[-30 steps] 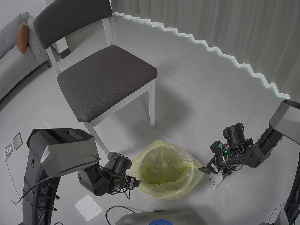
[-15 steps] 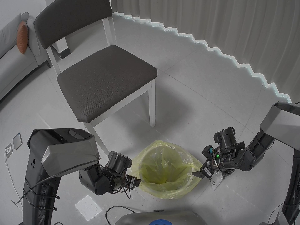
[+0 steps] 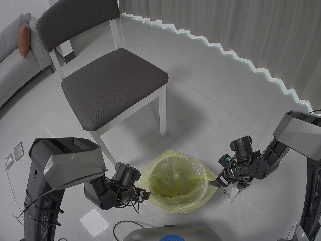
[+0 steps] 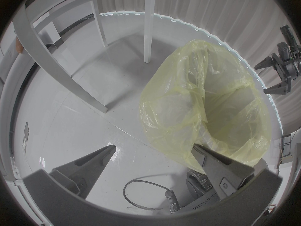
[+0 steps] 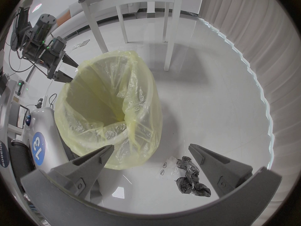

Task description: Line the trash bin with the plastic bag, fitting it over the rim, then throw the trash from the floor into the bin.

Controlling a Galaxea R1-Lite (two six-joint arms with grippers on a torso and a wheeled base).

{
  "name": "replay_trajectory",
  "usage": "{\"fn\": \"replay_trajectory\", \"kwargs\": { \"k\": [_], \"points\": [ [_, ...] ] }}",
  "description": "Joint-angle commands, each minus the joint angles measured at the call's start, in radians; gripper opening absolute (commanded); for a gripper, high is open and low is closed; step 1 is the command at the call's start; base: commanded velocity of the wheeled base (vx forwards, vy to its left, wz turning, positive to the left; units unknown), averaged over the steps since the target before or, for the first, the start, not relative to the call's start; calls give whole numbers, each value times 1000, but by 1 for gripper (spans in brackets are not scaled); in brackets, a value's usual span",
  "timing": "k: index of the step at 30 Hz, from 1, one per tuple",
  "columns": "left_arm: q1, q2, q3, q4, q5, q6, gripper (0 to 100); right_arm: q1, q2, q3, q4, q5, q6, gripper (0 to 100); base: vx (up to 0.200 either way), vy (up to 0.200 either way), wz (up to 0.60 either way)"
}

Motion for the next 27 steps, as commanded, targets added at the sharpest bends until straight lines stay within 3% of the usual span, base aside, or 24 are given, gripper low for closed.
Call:
{"fn": "replay_trajectory", "kwargs": {
  "k": [1,10,19,27],
  "points": [
    [1,-33,19,-1,0,-5,100,0,94,-78,22,-17,-3,100,0,0,0],
    [11,-60,19,1,-19,-15,100,-6,203,-281,164,-108,-59,100,0,0,0],
    [28,-33,-29,19,-19,-12,100,-11,282,-519,346,-135,-54,100,0,0,0],
    [34,-27,-37,19,-19,-12,100,-36,287,-548,357,-135,-51,100,0,0,0]
  ]
}}
